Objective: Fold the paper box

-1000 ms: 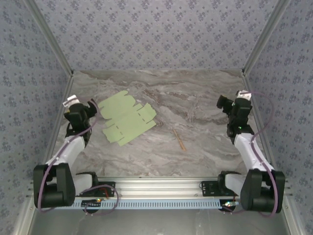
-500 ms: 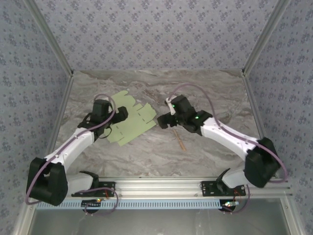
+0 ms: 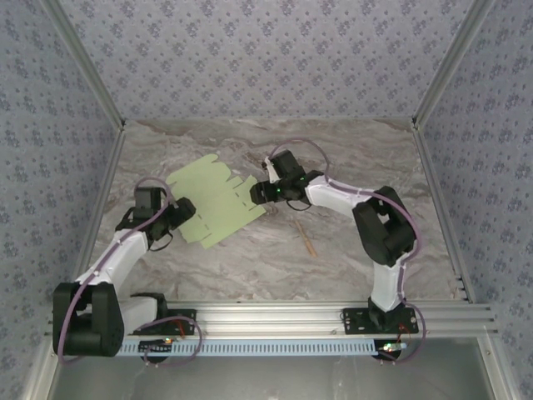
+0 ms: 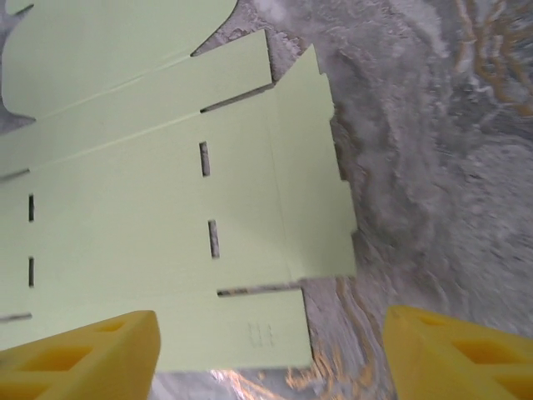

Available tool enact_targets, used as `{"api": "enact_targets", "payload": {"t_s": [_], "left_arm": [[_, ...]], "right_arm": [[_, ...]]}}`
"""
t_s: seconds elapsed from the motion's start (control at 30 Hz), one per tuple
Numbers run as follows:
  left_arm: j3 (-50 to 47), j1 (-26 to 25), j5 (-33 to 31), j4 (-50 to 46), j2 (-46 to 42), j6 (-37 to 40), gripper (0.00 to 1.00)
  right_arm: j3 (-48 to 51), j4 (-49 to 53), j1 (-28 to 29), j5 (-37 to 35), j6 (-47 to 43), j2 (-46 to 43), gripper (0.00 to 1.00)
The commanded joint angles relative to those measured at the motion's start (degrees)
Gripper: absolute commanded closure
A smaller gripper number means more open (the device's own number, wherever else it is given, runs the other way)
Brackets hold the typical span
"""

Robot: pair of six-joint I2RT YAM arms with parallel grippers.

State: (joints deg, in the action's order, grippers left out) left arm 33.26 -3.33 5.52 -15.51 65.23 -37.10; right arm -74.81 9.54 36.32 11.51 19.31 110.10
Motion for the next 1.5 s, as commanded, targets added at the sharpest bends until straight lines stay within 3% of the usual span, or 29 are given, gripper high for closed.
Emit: {"api": "enact_targets", "payload": {"t_s": [0.0, 0.37, 0.53, 0.67, 0.8, 0.9, 1.07, 1.27, 1.47], "left_arm": [[-0.12, 0.32, -0.42, -1.63, 0.95, 0.99, 0.04], [2.01, 0.09, 0.11, -0.93, 0.47, 1.46, 0.04], [4.08, 0.1, 0.62, -0.72, -0.86, 1.0, 0.04], [6.9, -0.22, 2.28, 0.34, -2.55, 1.36, 0.04], [9.01, -2.29, 5.28, 7.28, -4.28, 4.79, 0.04], [12.11, -6.19, 6.33, 12.6, -3.95, 11.36, 0.07], [20.82, -15.24, 9.25, 14.62, -1.03, 34.81, 0.09], [36.4, -18.52, 21.54, -0.09, 6.54, 57.58, 0.12], [55.0, -20.04, 29.72, -22.81, 15.88, 75.07, 0.12]], "right_arm": [[-4.21, -1.57, -1.26, 2.12, 1.84, 4.14, 0.32], [-8.34, -3.08, -2.01, 5.44, -0.59, 11.33, 0.54], [-9.04, -4.05, -3.49, 9.16, -2.39, 12.29, 0.77], [-7.42, -4.13, -5.58, 13.19, -7.79, 8.1, 0.95], [-5.13, -2.3, -8.82, 21.22, -16.68, 0.49, 1.0], [-5.37, 2.41, -11.91, 29.12, -23.01, -4.46, 1.0], [-10.02, 15.56, -14.5, 36.34, -35.83, -10.18, 1.0], [-16.15, 29.98, -16.47, 42.07, -47.29, -13.66, 1.0], [-17.02, 34.04, -16.03, 43.03, -53.16, -17.12, 1.0]]}}
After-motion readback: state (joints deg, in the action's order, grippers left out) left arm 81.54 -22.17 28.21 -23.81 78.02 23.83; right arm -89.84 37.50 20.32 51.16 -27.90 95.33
